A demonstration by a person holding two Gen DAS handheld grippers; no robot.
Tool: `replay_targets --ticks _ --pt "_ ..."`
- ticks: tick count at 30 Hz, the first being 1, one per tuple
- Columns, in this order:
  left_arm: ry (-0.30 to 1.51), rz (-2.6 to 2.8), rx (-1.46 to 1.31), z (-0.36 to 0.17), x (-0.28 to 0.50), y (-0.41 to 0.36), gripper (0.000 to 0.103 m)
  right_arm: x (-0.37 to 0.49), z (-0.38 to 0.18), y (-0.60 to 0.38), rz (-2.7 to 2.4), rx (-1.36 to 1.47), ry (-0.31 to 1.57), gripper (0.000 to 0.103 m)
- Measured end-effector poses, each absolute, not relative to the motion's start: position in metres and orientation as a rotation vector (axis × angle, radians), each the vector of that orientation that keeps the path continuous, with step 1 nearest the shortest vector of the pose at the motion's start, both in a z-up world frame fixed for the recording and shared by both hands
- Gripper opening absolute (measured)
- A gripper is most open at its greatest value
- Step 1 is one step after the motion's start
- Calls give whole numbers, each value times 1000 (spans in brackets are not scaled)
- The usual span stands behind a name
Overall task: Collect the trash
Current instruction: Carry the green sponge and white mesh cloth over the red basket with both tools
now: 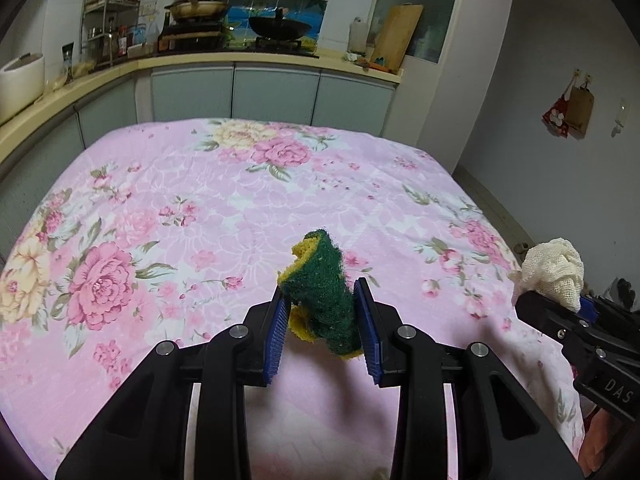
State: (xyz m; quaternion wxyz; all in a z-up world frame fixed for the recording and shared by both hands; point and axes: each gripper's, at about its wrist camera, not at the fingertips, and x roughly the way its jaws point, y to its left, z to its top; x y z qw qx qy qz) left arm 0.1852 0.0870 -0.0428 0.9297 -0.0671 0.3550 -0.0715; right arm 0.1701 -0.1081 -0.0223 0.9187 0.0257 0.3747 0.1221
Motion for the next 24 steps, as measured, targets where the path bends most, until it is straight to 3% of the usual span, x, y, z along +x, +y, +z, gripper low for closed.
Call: replay_targets --ticks 24 --pt "637 -311 -17 13 156 -13 31 115 20 -212 111 202 629 43"
